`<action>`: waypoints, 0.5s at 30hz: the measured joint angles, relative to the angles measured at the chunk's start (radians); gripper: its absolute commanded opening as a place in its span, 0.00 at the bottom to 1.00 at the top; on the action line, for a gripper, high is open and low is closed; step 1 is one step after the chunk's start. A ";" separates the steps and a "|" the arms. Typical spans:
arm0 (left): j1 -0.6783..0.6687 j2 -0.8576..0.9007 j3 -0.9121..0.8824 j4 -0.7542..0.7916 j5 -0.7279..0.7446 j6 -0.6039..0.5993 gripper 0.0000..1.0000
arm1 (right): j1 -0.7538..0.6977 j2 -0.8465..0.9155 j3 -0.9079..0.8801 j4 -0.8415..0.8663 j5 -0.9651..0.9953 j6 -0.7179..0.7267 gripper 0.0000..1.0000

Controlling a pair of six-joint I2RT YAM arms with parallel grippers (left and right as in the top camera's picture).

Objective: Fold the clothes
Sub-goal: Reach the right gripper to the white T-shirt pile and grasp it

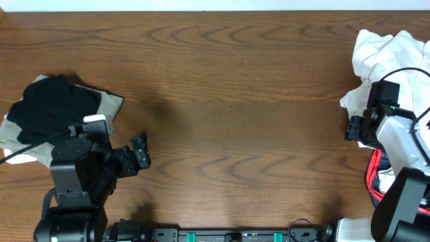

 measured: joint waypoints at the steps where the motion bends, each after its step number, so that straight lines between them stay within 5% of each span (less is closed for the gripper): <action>1: 0.000 0.000 0.000 -0.002 0.000 0.000 0.98 | 0.000 0.012 0.000 0.006 0.000 0.000 0.75; 15: 0.000 0.000 0.000 -0.007 0.000 0.000 0.98 | 0.000 0.146 0.017 0.063 -0.016 -0.020 0.66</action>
